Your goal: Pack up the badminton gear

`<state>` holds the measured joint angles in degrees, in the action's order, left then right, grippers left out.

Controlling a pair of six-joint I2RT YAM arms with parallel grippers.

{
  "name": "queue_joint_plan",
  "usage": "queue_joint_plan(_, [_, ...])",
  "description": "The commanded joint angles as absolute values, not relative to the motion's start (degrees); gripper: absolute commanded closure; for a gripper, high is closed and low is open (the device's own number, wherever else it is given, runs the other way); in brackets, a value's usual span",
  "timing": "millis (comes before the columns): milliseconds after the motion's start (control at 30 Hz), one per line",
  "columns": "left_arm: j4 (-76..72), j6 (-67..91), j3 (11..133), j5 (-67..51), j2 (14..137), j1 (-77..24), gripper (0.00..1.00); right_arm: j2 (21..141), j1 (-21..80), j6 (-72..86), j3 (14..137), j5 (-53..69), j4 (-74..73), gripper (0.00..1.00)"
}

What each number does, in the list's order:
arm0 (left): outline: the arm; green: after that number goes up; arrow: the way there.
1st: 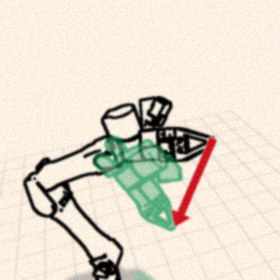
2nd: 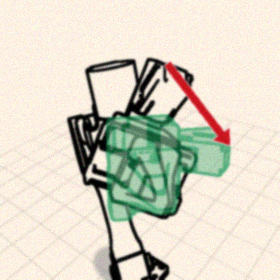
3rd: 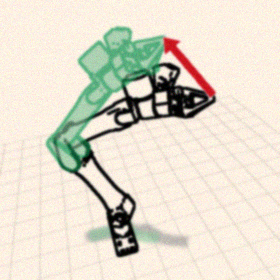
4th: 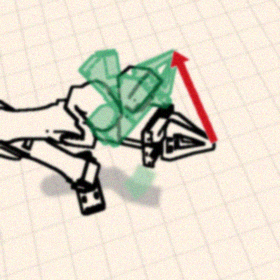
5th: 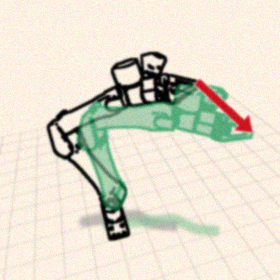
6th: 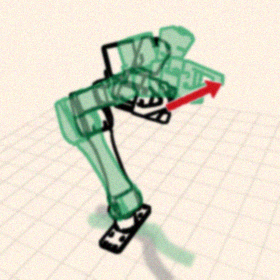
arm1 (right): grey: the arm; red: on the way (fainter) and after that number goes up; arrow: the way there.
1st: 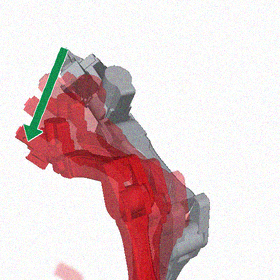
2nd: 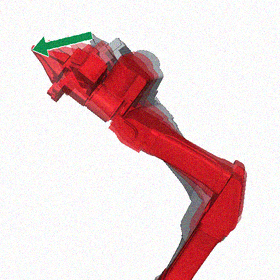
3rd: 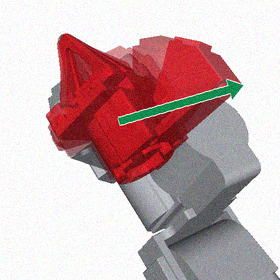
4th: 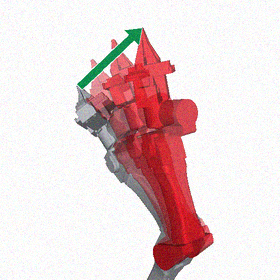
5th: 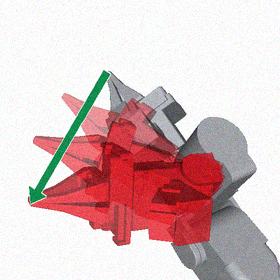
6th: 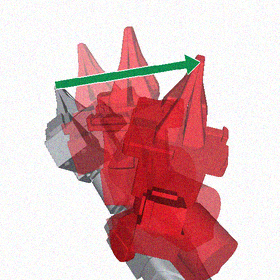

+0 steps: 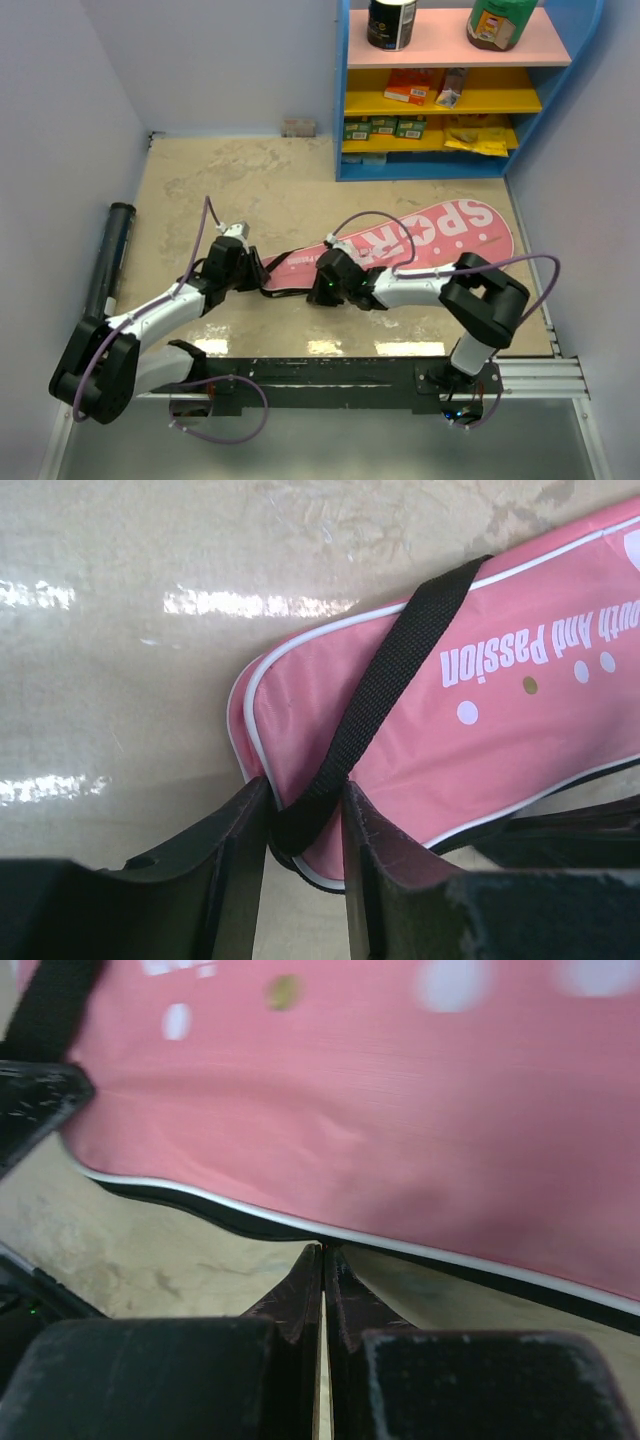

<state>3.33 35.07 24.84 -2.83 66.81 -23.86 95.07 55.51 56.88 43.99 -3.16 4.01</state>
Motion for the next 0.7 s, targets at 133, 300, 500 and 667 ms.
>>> queue_joint_plan(133, [6.8,42.6,17.6,-4.5,59.9,-33.2,0.64,106.4,65.3,63.2,55.6,1.8,13.2,1.00])
queue_joint_plan(300, [6.4,45.2,13.3,-5.0,53.3,-34.4,0.69,108.2,66.5,63.2,55.0,2.3,13.1,1.00])
queue_joint_plan(500, [8.5,49.0,8.3,-6.2,43.4,-37.0,0.81,104.8,66.4,63.5,48.5,1.0,13.4,1.00])
queue_joint_plan(667, [9.1,53.9,4.5,-4.8,37.7,-42.7,0.85,102.1,66.5,64.8,46.9,-1.3,11.9,1.00])
